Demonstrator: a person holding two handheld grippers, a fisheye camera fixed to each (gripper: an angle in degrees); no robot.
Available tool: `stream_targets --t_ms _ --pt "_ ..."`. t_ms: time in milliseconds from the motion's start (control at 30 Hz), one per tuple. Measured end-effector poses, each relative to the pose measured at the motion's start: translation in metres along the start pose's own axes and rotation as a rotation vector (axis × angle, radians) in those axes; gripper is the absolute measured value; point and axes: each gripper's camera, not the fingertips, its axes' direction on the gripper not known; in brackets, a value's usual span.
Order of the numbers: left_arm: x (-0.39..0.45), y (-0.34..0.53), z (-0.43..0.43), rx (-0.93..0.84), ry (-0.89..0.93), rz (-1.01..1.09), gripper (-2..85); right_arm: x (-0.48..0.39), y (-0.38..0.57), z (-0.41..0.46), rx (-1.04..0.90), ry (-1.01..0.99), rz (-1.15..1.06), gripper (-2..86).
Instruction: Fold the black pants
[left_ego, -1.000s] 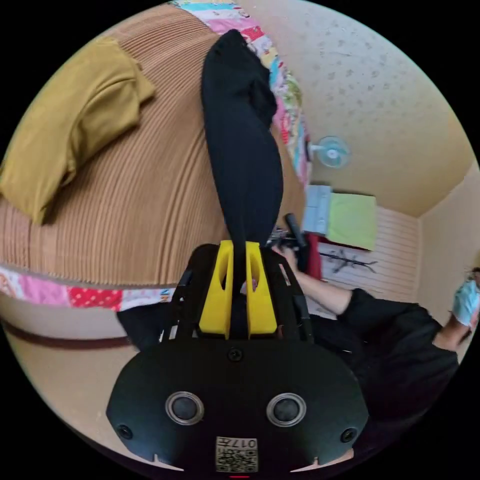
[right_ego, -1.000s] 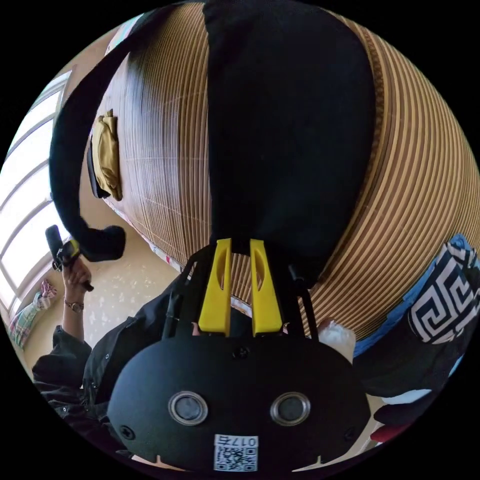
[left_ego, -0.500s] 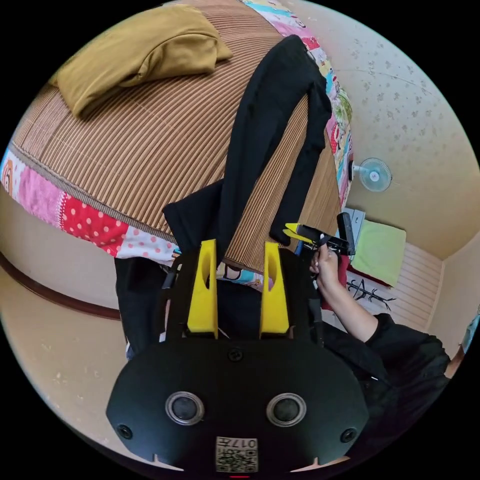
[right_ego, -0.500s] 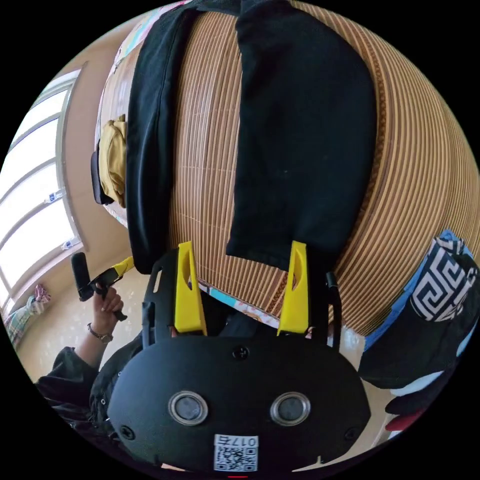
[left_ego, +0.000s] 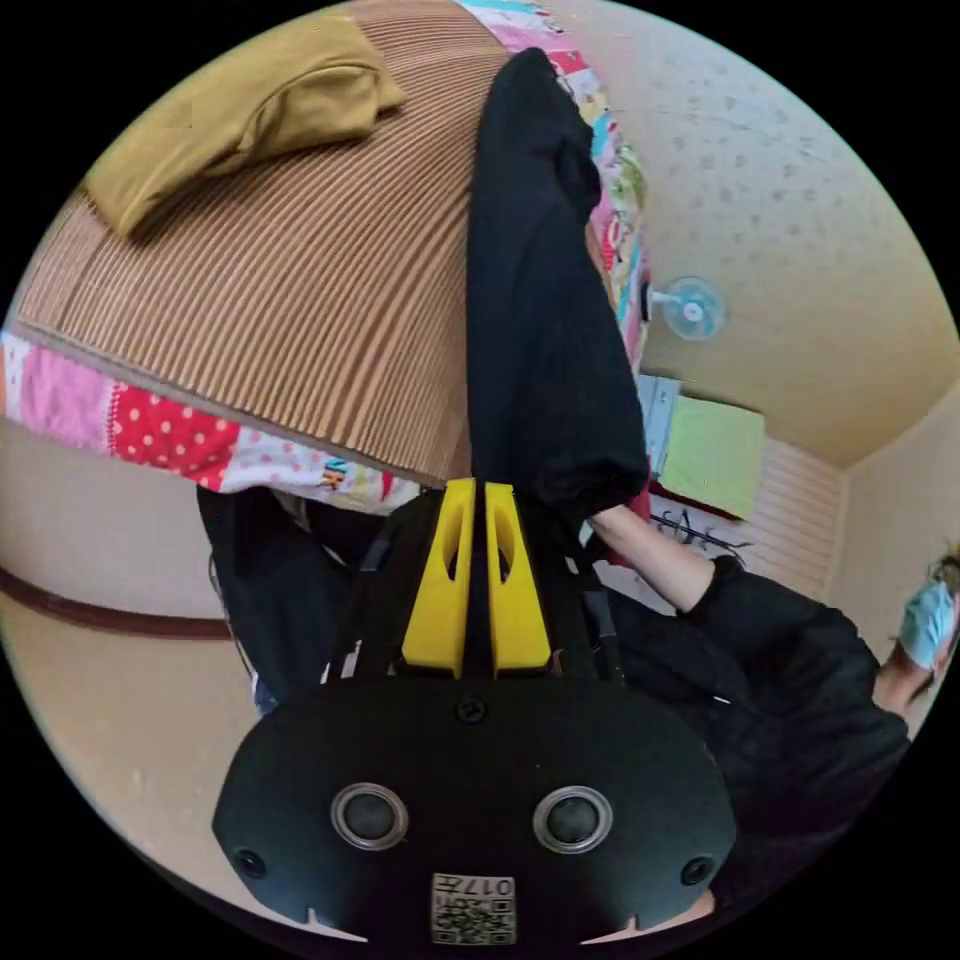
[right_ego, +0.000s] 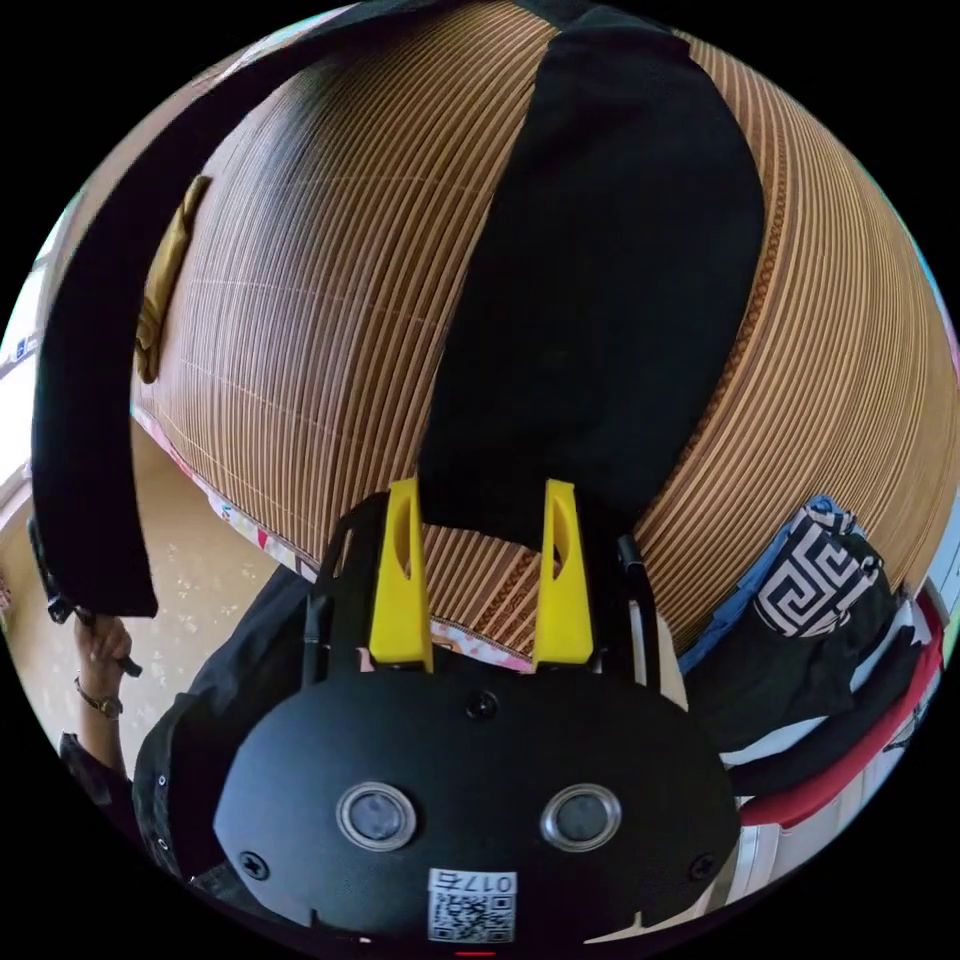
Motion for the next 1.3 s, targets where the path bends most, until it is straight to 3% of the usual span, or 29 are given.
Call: stream_targets --t_ms 133,233,300,367,433,500,600,667,733,900,1000,1067,1167,1300 --pt "-0.022 0.032 0.034 -0.171 -0.281 -0.050 -0.9 0.022 0.021 -0.032 0.017 -0.147 -0.018 5.2" --pt "-0.027 0.057 0.047 -0.226 -0.284 0.002 -0.9 0.063 0.062 -0.074 0.116 -0.732 -0.158 4.1" --pt "-0.034 0.070 0.045 -0.199 -0.221 -0.007 -0.8 0.112 0.114 -0.092 0.257 -1.277 -0.231 3.7" --pt "-0.042 0.080 0.034 -0.114 -0.147 -0.020 -0.4 0.146 0.153 -0.088 0.331 -1.430 -0.220 3.6" --pt "-0.046 0.082 0.028 -0.040 -0.107 -0.040 0.4 0.175 0.183 -0.070 0.325 -1.348 -0.145 3.5" --pt "-0.048 0.078 0.028 0.006 -0.069 -0.057 2.4 0.218 0.212 -0.025 0.247 -1.134 0.080 3.5" --pt "-0.037 0.059 0.043 -0.013 -0.015 -0.032 4.4 0.270 0.246 0.007 0.228 -1.112 0.356 3.9" --pt "-0.013 0.043 0.060 -0.071 -0.039 0.041 4.9 0.278 0.255 0.008 0.183 -1.039 0.402 4.5" --pt "0.009 0.034 0.075 -0.120 -0.080 0.119 5.1 0.271 0.256 0.003 0.118 -0.908 0.368 5.6" --pt "0.062 0.032 0.113 -0.183 -0.093 0.287 6.7 0.246 0.264 -0.041 0.269 -0.673 0.239 14.8" --pt "0.083 0.036 0.132 -0.187 -0.076 0.335 8.6 0.237 0.246 -0.039 0.290 -0.579 0.217 14.5" --pt "0.092 0.037 0.148 -0.189 -0.056 0.333 9.8 0.233 0.225 -0.014 0.200 -0.591 0.206 14.7" --pt "0.100 0.033 0.165 -0.183 -0.029 0.308 10.0 0.229 0.227 -0.003 0.141 -0.449 0.267 9.3" --pt "0.125 0.026 0.178 -0.176 -0.055 0.302 10.0 0.208 0.256 -0.037 0.229 -0.668 0.070 4.8"
